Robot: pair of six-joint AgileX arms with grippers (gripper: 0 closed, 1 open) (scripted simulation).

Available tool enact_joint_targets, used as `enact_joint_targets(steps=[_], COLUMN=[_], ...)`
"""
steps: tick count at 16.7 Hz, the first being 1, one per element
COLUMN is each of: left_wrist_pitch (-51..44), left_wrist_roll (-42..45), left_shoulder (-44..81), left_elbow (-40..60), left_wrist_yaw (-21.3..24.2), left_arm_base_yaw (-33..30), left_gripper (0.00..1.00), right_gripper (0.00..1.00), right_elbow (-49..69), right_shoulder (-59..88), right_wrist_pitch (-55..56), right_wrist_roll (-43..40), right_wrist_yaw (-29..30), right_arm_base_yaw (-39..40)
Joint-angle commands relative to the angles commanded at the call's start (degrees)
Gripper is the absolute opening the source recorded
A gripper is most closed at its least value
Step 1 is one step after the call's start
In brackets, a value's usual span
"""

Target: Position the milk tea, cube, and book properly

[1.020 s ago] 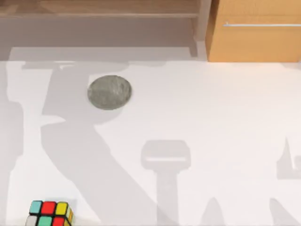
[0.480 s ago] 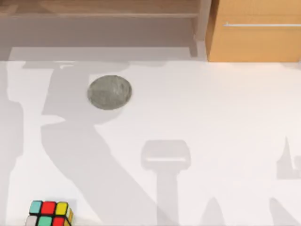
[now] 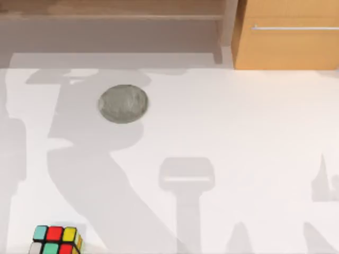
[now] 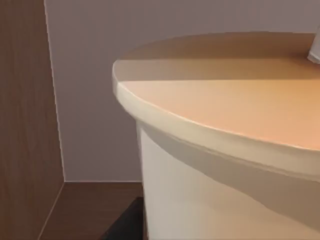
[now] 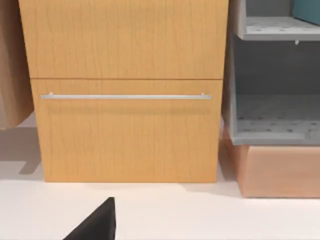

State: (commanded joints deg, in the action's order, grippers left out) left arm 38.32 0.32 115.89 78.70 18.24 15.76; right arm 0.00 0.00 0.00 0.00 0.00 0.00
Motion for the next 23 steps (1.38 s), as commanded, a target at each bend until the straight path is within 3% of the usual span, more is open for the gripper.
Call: enact_joint_targets(steps=[6, 12, 14, 17, 23], left_wrist_pitch=[2.3, 2.9, 4.0, 8.5, 25.4], left_wrist_roll=[0.0, 0.1, -0.3, -1.0, -0.9], left_shoulder=[-10.8, -11.7, -12.8, -14.6, -13.4], left_elbow=[-15.0, -16.1, -16.7, -19.7, -29.5], left_wrist_yaw=[1.9, 2.2, 0.3, -7.2, -32.5], left_arm_base_yaw=[2.0, 2.1, 0.3, -6.9, -28.7], left_gripper=[0.0, 0.0, 0.0, 0.0, 0.0], right_gripper=[1.0, 1.0, 1.0, 1.0, 1.0], right_elbow=[0.0, 0.0, 0.0, 0.0, 0.0], right_shoulder=[0.0, 0.0, 0.0, 0.0, 0.0], right_wrist_pitch=[0.0, 0.0, 0.0, 0.0, 0.0], right_wrist_roll=[0.0, 0.0, 0.0, 0.0, 0.0], right_wrist_yaw=[0.0, 0.0, 0.0, 0.0, 0.0], right_arm_base_yaw=[0.0, 0.0, 0.0, 0.0, 0.0])
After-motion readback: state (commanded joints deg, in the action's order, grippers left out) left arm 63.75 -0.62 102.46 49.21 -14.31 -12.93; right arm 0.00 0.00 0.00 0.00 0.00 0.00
